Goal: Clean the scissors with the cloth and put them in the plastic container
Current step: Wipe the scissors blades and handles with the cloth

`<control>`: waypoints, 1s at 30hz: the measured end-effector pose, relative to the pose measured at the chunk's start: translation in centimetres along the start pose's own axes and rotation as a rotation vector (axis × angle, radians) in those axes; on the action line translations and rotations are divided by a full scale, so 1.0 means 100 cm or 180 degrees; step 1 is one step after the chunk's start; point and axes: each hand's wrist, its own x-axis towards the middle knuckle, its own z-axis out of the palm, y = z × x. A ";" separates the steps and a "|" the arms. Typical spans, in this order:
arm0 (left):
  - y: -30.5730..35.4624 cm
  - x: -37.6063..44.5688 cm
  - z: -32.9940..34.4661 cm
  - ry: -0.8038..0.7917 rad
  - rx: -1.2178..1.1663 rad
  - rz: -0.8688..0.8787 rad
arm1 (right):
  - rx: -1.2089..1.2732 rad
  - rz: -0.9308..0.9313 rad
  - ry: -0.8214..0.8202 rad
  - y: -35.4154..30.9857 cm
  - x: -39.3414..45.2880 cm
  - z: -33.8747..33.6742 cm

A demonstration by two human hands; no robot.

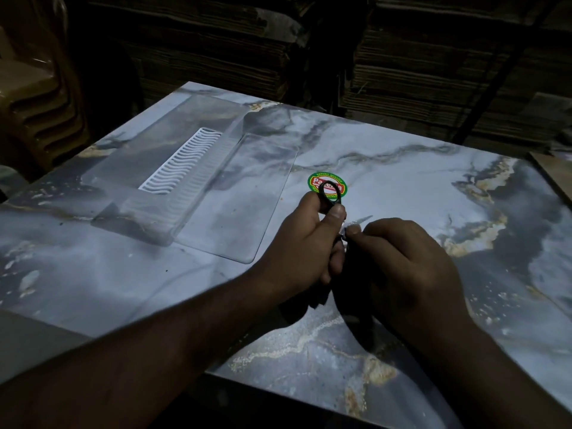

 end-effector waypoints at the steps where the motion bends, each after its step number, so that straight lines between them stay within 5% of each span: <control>1: -0.001 -0.001 0.000 0.0038 0.0084 0.0043 | -0.0019 -0.0026 -0.0033 -0.002 0.000 0.001; 15: -0.005 -0.002 0.005 0.0022 0.0671 0.0199 | 0.0300 0.0098 -0.0121 -0.001 -0.003 0.008; 30: -0.005 0.003 0.002 0.0369 0.0481 0.0110 | 0.0350 0.0404 -0.0321 0.005 -0.004 0.014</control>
